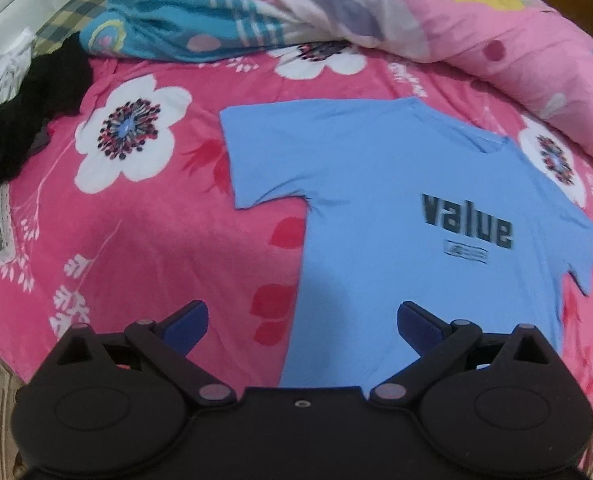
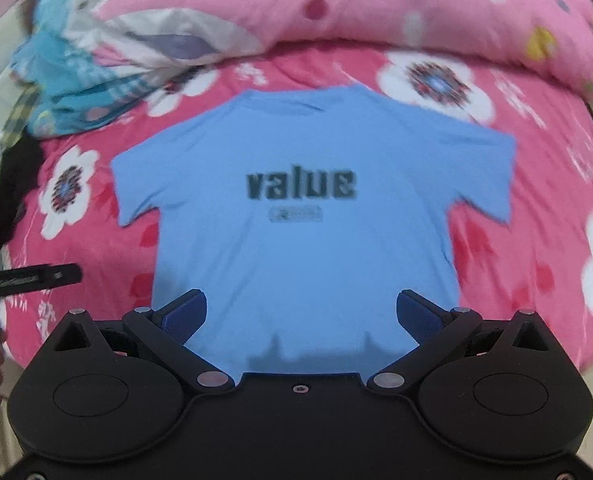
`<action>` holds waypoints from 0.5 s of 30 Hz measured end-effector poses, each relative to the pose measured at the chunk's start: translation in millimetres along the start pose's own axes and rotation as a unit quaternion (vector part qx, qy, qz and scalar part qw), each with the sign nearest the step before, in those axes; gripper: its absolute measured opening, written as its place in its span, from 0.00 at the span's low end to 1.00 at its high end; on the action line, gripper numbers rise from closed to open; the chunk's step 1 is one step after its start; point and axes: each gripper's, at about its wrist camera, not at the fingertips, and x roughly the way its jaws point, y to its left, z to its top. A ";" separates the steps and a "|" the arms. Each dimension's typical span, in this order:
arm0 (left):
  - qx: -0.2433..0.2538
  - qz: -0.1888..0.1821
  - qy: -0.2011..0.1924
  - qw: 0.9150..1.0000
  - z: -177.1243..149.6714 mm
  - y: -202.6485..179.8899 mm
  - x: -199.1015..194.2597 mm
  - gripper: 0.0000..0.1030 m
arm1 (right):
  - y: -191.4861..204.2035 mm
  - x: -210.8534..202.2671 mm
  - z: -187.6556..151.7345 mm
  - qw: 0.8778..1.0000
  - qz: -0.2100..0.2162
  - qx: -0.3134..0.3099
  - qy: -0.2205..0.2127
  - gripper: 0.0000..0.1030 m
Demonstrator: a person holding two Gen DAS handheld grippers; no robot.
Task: Fold clothes
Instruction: 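Move both open tools to one side edge of the blue T-shirt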
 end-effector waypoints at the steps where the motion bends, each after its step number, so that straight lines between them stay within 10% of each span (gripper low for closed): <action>1: -0.008 0.004 -0.004 1.000 1.9 2.9 9.6 0.98 | 2.7 8.9 5.3 1.000 0.009 -0.012 -0.009 1.00; 8: -0.068 0.064 -0.042 0.995 10.5 24.6 60.5 0.98 | 8.5 101.9 38.7 0.996 0.013 -0.080 0.031 1.00; 15: -0.114 0.094 -0.069 0.987 20.4 45.2 99.0 0.98 | 61.1 118.0 114.5 0.961 0.063 -0.236 -0.131 1.00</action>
